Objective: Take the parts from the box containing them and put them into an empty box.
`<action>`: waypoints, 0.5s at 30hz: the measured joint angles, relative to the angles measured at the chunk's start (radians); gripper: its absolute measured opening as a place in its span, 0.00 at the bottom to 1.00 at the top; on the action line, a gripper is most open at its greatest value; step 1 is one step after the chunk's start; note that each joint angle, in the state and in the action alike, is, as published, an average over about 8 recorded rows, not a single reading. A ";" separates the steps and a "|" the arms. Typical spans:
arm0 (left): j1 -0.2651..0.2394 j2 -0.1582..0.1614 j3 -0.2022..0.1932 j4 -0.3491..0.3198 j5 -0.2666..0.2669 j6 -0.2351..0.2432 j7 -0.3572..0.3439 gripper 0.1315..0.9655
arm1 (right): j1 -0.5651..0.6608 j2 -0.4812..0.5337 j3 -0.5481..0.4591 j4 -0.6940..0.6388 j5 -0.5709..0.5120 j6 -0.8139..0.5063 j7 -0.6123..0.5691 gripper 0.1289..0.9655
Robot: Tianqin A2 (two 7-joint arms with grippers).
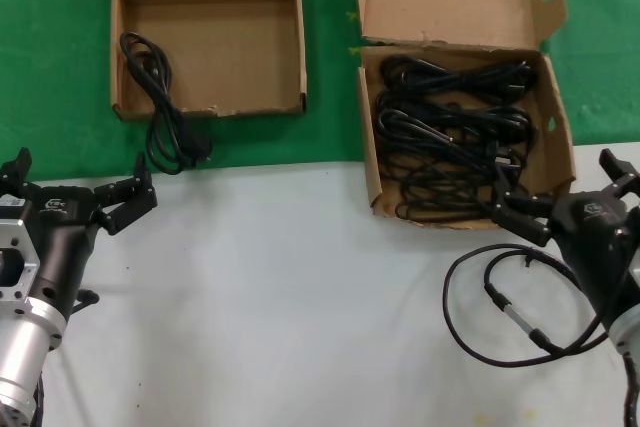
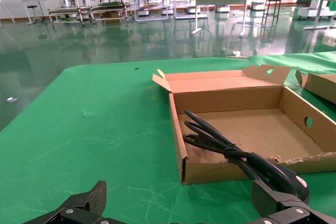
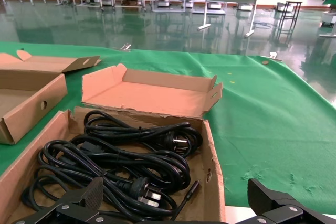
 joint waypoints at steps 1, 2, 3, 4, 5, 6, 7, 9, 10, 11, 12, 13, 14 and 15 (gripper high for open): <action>0.000 0.000 0.000 0.000 0.000 0.000 0.000 1.00 | 0.000 0.000 0.000 0.000 0.000 0.000 0.000 1.00; 0.000 0.000 0.000 0.000 0.000 0.000 0.000 1.00 | 0.000 0.000 0.000 0.000 0.000 0.000 0.000 1.00; 0.000 0.000 0.000 0.000 0.000 0.000 0.000 1.00 | 0.000 0.000 0.000 0.000 0.000 0.000 0.000 1.00; 0.000 0.000 0.000 0.000 0.000 0.000 0.000 1.00 | 0.000 0.000 0.000 0.000 0.000 0.000 0.000 1.00; 0.000 0.000 0.000 0.000 0.000 0.000 0.000 1.00 | 0.000 0.000 0.000 0.000 0.000 0.000 0.000 1.00; 0.000 0.000 0.000 0.000 0.000 0.000 0.000 1.00 | 0.000 0.000 0.000 0.000 0.000 0.000 0.000 1.00; 0.000 0.000 0.000 0.000 0.000 0.000 0.000 1.00 | 0.000 0.000 0.000 0.000 0.000 0.000 0.000 1.00; 0.000 0.000 0.000 0.000 0.000 0.000 0.000 1.00 | 0.000 0.000 0.000 0.000 0.000 0.000 0.000 1.00; 0.000 0.000 0.000 0.000 0.000 0.000 0.000 1.00 | 0.000 0.000 0.000 0.000 0.000 0.000 0.000 1.00; 0.000 0.000 0.000 0.000 0.000 0.000 0.000 1.00 | 0.000 0.000 0.000 0.000 0.000 0.000 0.000 1.00; 0.000 0.000 0.000 0.000 0.000 0.000 0.000 1.00 | 0.000 0.000 0.000 0.000 0.000 0.000 0.000 1.00; 0.000 0.000 0.000 0.000 0.000 0.000 0.000 1.00 | 0.000 0.000 0.000 0.000 0.000 0.000 0.000 1.00; 0.000 0.000 0.000 0.000 0.000 0.000 0.000 1.00 | 0.000 0.000 0.000 0.000 0.000 0.000 0.000 1.00; 0.000 0.000 0.000 0.000 0.000 0.000 0.000 1.00 | 0.000 0.000 0.000 0.000 0.000 0.000 0.000 1.00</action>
